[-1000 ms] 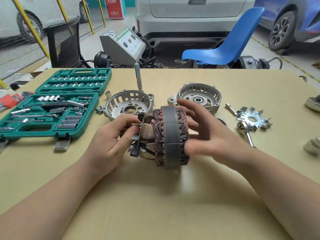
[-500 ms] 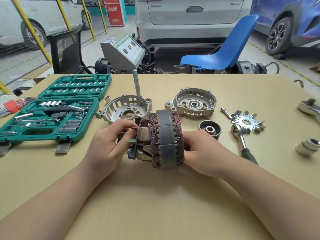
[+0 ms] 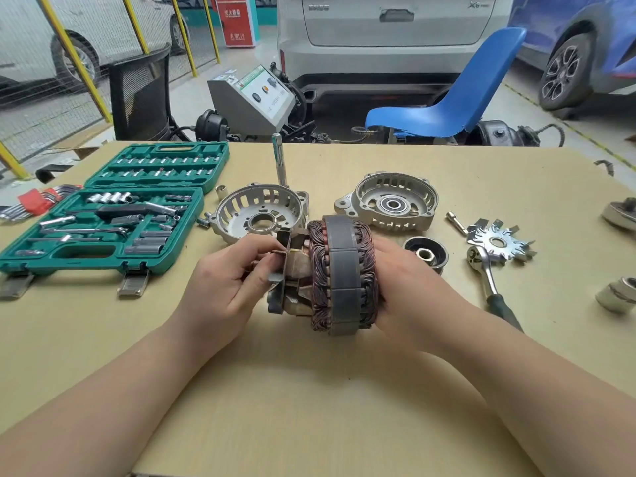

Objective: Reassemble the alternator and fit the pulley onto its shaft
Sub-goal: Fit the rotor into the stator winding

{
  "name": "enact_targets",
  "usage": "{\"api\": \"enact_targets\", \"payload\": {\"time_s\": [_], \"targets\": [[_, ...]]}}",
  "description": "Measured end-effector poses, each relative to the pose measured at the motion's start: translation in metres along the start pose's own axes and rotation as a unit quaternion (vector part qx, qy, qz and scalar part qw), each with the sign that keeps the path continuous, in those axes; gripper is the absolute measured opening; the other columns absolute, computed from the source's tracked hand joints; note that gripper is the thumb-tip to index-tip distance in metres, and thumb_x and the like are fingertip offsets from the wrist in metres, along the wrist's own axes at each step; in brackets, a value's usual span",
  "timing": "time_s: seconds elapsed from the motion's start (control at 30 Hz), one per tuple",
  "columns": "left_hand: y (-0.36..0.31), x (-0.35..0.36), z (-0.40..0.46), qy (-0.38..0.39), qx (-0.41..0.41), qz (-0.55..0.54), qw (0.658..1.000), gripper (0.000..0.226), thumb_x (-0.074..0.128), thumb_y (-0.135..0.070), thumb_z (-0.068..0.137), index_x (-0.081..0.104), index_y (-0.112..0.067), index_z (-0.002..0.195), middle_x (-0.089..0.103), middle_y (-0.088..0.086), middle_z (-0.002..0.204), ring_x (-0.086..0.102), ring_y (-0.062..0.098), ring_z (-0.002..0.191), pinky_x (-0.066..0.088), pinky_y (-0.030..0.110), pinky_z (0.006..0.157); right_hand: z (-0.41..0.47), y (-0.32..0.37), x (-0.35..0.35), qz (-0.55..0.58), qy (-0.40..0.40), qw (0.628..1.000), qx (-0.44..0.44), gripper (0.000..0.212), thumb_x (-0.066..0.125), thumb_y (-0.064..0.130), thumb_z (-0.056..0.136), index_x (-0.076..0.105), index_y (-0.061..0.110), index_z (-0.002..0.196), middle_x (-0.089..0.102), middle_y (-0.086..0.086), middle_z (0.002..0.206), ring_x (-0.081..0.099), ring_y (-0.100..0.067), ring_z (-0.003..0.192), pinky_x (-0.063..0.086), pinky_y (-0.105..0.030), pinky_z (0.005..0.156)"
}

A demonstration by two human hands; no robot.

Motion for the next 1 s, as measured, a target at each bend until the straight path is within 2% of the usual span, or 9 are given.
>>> {"api": "enact_targets", "payload": {"time_s": [0.13,0.23,0.33,0.5,0.6,0.7,0.83,0.93,1.0], "targets": [[-0.001,0.005,-0.002,0.010,-0.015,-0.007,1.000,0.019,0.054,-0.033,0.107,0.069,-0.022,0.107,0.068,-0.017,0.086,0.062,0.007,0.074,0.044,0.015,0.067,-0.004,0.002,-0.010,0.036,-0.032,0.999,-0.005,0.046,0.045,0.026,0.089,0.067,0.013,0.126,0.064,0.002,0.125,0.059,-0.014,0.115,0.050,-0.028,0.093],[-0.002,0.009,0.000,0.018,-0.017,-0.006,1.000,0.010,0.057,-0.020,0.107,0.067,-0.023,0.107,0.063,-0.029,0.080,0.057,-0.002,0.069,0.039,0.008,0.066,-0.002,0.001,-0.012,0.041,-0.018,0.999,-0.006,0.046,0.041,0.016,0.087,0.066,0.014,0.126,0.059,0.006,0.128,0.054,-0.004,0.118,0.042,-0.013,0.094],[-0.003,0.010,0.001,0.021,-0.022,-0.012,0.999,0.011,0.056,-0.019,0.106,0.066,-0.023,0.107,0.063,-0.031,0.080,0.057,-0.005,0.069,0.039,0.007,0.066,-0.002,-0.003,-0.011,0.013,0.010,1.000,0.007,0.051,0.046,0.000,0.082,0.065,0.014,0.127,0.060,0.001,0.131,0.052,-0.014,0.123,0.043,-0.021,0.098],[-0.004,0.013,0.000,0.026,-0.022,-0.004,0.999,0.021,0.057,-0.025,0.108,0.071,-0.010,0.107,0.064,-0.031,0.082,0.061,-0.005,0.072,0.040,0.006,0.067,-0.002,0.001,-0.018,-0.137,0.033,0.990,0.017,0.035,0.036,0.019,0.081,0.064,0.022,0.101,0.059,0.006,0.102,0.047,-0.024,0.106,0.049,-0.037,0.084],[-0.002,0.015,0.002,0.026,-0.041,-0.013,0.999,0.030,0.053,-0.034,0.109,0.072,-0.010,0.110,0.068,-0.015,0.084,0.065,0.010,0.072,0.051,0.028,0.067,-0.003,0.009,-0.027,-0.208,0.027,0.978,0.010,0.020,0.051,0.011,0.075,0.061,0.024,0.087,0.058,0.008,0.086,0.051,-0.028,0.095,0.036,-0.029,0.075],[-0.004,0.018,0.005,0.025,-0.045,-0.015,0.999,0.037,0.047,-0.040,0.108,0.071,-0.013,0.110,0.069,-0.007,0.082,0.067,0.020,0.072,0.052,0.041,0.069,-0.003,0.015,-0.031,-0.204,0.036,0.978,0.015,0.018,0.044,0.013,0.071,0.054,0.026,0.079,0.058,0.008,0.078,0.052,-0.028,0.086,0.021,-0.024,0.073],[0.001,0.022,0.004,0.029,-0.074,-0.057,0.995,0.029,0.050,-0.047,0.105,0.067,-0.024,0.108,0.070,-0.002,0.080,0.067,0.029,0.068,0.053,0.045,0.065,-0.007,0.006,-0.027,-0.170,0.079,0.980,0.069,0.030,0.020,0.035,0.074,0.045,0.037,0.091,0.053,0.016,0.097,0.042,-0.018,0.100,0.033,-0.028,0.075],[0.009,0.022,0.003,0.037,-0.097,-0.080,0.991,0.028,0.051,-0.054,0.100,0.055,-0.036,0.120,0.069,-0.004,0.079,0.060,0.024,0.065,0.049,0.035,0.064,-0.008,-0.001,-0.025,-0.126,0.090,0.982,0.109,0.012,0.033,0.033,0.082,0.034,0.045,0.084,0.043,0.021,0.095,0.039,-0.015,0.097,0.044,-0.034,0.077],[0.013,0.023,0.003,0.042,-0.111,-0.106,0.987,0.033,0.050,-0.054,0.099,0.053,-0.042,0.130,0.069,-0.007,0.089,0.062,0.022,0.075,0.050,0.037,0.070,-0.008,-0.003,-0.025,-0.096,0.083,0.984,0.127,0.014,0.041,0.031,0.088,0.042,0.045,0.085,0.047,0.022,0.098,0.042,-0.015,0.100,0.049,-0.039,0.085]]}}
Point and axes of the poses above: each hand's wrist, its own z-axis towards the middle knuckle, its own x-axis out of the palm, y = z × x, the point moved 7 cm from there along z, towards the middle knuckle
